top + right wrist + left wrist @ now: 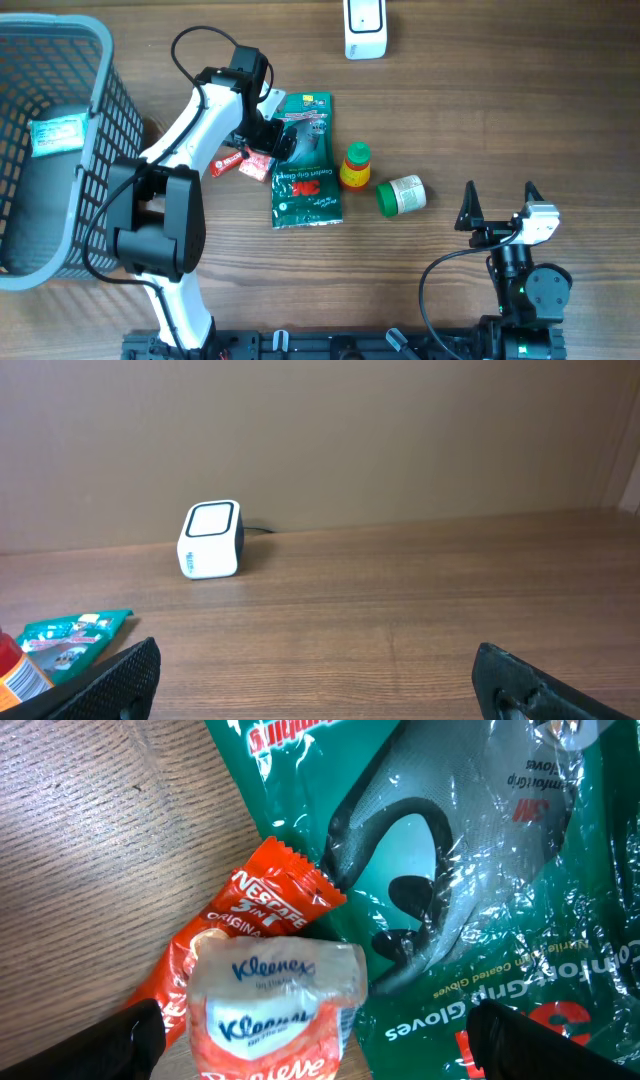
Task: Scan the item barcode
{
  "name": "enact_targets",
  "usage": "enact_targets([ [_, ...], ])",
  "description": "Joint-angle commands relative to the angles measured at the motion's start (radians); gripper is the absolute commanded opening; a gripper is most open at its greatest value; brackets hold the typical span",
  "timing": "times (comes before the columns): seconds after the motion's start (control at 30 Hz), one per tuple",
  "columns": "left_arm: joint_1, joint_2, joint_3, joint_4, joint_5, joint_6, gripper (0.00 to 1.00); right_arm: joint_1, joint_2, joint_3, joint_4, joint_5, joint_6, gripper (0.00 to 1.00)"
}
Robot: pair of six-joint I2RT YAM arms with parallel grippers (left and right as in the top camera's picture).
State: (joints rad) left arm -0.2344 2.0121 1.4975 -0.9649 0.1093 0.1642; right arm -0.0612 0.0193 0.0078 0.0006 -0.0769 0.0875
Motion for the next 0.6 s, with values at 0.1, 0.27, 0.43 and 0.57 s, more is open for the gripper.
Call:
enact_targets([
  [0.1, 0.001, -0.100, 0.072, -0.038, -0.010, 0.019, 1.00, -0.002, -0.002, -0.003, 0.002, 0.014, -0.006, 1.00],
  [0.27, 0.002, -0.192, 0.153, -0.014, -0.010, 0.019, 1.00, -0.002, -0.002, -0.003, 0.002, 0.014, -0.007, 1.00],
  [0.43, 0.003, -0.294, 0.201, 0.098, -0.067, 0.020, 1.00, -0.002, -0.002, -0.003, 0.002, 0.014, -0.006, 1.00],
  [0.57, 0.005, -0.376, 0.201, 0.232, -0.221, 0.019, 1.00, -0.002, -0.002, -0.003, 0.002, 0.014, -0.007, 1.00],
])
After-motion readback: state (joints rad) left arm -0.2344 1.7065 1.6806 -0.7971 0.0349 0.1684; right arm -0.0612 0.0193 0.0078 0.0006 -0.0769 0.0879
